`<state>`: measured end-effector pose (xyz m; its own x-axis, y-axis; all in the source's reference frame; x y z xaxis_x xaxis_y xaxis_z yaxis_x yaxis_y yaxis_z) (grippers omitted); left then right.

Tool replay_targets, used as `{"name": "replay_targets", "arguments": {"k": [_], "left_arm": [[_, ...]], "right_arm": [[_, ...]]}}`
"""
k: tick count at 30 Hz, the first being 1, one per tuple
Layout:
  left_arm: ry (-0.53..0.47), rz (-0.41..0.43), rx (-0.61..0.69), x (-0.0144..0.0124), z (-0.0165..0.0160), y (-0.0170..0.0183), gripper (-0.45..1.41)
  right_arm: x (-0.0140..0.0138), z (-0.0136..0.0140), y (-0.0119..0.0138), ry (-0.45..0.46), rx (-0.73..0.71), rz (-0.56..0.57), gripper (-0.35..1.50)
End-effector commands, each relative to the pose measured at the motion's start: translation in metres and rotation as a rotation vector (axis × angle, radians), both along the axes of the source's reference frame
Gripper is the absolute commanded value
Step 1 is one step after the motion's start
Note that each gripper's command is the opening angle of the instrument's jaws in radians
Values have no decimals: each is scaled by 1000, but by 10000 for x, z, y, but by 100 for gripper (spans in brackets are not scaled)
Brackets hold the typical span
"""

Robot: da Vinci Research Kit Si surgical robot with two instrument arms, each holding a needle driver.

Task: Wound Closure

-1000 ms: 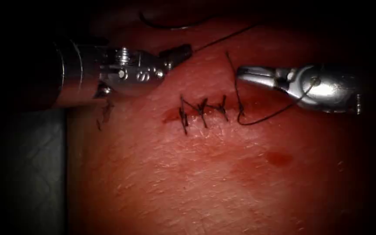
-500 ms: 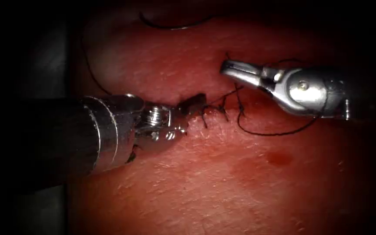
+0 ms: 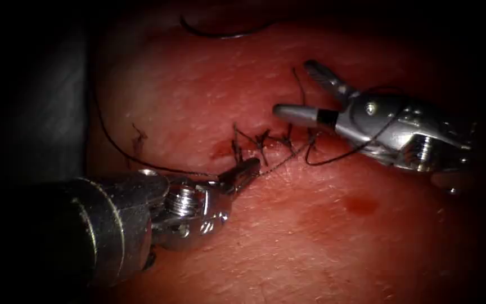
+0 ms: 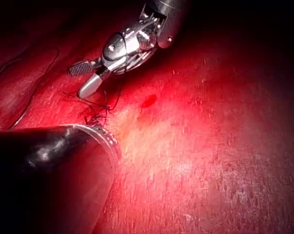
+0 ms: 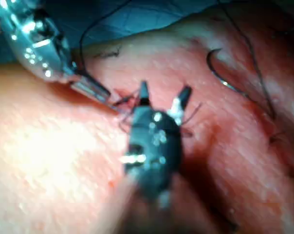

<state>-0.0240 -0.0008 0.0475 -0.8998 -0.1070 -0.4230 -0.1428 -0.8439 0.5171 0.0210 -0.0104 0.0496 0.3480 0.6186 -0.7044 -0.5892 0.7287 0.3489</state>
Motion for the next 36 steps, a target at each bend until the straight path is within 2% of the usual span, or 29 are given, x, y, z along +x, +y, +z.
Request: {"name": "replay_targets", "arguments": {"k": [1, 4, 7, 17, 19, 23, 24, 26, 27, 29, 30, 33, 35, 36], "left_arm": [[-2, 0, 1, -6, 5, -1, -45], [-6, -6, -2, -5, 2, 0, -45], [-4, -5, -5, -6, -1, 1, -45], [-5, -4, -6, -9, -2, -1, -45], [-5, -4, -6, -8, -3, -2, -45], [-6, -3, -6, -6, -4, -3, -45], [-6, -2, -6, -6, -4, -3, -45], [-6, -2, -5, -5, -5, -3, -45], [-6, -2, -5, -4, -6, -3, -45], [-8, 0, -4, -1, -7, -3, -45], [-8, 0, -4, -1, -7, -3, -45], [-8, 2, -4, 1, -7, -3, -45], [-8, 2, -3, 1, -7, -3, -45], [-9, 2, -3, 1, -8, -3, -45]], "right_arm": [[8, 9, -12, -15, 39, 14, 99], [7, 15, -9, -36, 90, 66, 98], [9, 23, -3, -39, 128, 99, 88], [28, 53, 11, -118, 196, 135, 88], [31, 61, 14, -151, 213, 129, 99], [29, 67, 16, -162, 212, 141, 99], [28, 69, 17, -175, 212, 154, 96], [28, 70, 17, -170, 212, 154, 66], [27, 69, 17, -166, 208, 157, 63], [24, 69, 20, -166, 208, 163, 83], [24, 69, 20, -166, 208, 163, 83], [20, 75, 19, -186, 223, 156, 108], [21, 77, 17, -180, 223, 152, 106], [22, 80, 15, -181, 224, 147, 99]]}}
